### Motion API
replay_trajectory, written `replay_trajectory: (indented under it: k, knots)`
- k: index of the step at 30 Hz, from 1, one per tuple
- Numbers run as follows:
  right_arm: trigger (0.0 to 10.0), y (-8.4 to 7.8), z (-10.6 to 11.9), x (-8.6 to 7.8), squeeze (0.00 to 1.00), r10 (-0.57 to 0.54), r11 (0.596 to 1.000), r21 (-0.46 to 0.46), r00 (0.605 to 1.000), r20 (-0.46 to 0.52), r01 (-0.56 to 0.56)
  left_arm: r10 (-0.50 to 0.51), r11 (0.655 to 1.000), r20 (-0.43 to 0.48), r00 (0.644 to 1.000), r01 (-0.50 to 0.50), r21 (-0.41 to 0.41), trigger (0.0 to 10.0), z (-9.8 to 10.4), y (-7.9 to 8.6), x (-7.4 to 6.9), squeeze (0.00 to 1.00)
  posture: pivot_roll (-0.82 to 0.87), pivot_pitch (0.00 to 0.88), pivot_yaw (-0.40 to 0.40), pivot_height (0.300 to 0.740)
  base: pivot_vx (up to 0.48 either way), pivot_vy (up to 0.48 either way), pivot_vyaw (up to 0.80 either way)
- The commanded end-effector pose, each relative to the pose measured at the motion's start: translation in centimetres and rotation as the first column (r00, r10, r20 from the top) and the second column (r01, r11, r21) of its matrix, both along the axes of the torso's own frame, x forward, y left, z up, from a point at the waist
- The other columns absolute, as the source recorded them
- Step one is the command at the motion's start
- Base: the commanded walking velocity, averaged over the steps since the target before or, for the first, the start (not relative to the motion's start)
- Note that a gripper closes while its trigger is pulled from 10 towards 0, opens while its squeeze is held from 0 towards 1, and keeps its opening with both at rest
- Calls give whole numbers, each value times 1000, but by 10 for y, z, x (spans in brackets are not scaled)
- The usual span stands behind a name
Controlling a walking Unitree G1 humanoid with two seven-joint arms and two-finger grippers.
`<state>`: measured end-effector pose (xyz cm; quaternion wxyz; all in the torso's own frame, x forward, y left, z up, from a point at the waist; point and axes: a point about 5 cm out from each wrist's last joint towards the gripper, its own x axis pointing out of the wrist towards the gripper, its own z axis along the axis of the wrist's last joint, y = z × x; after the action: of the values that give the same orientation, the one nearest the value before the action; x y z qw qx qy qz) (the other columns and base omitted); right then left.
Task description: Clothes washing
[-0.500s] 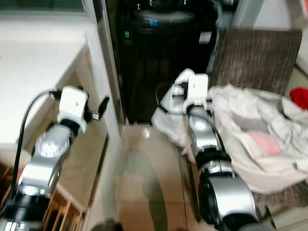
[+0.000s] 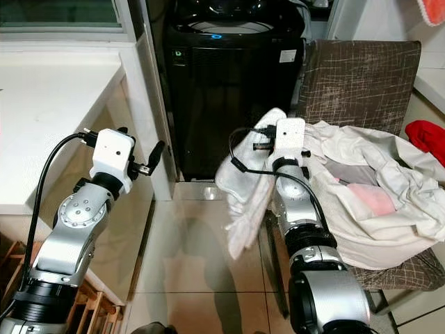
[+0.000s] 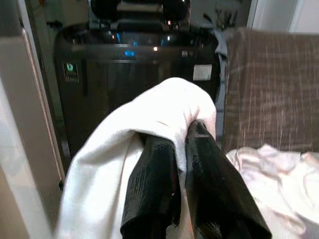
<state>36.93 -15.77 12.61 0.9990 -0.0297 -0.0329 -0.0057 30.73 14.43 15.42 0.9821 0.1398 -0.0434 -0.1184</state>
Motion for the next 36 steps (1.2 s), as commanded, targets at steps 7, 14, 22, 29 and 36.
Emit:
replay_trajectory:
  k: [7,14,22,29,36]
  knots:
    - [0,0,-10,-8,0,9,998,68,999,-39,-6,82,995,-39,996,-84,-45,10000,-10,9,0,0,-53,0,-6,740,0,0,0]
    - [0,6,-9,-11,0,50,998,42,998,-33,-48,108,992,-27,994,-110,-57,10000,-8,9,1,0,-55,0,-10,740,0,0,0]
    - [0,2,23,-1,0,43,999,-7,996,74,-43,98,991,-26,995,-100,-84,10000,-7,7,2,0,-55,0,-12,740,0,0,0]
    - [0,2,14,-5,0,32,999,-16,999,44,-31,82,991,-15,996,-84,-104,10000,-5,7,1,0,-55,0,-12,740,0,0,0]
    - [0,7,8,-8,0,48,999,-14,998,28,-48,85,991,2,996,-84,-105,10000,-2,8,2,0,-55,0,-12,740,325,236,0]
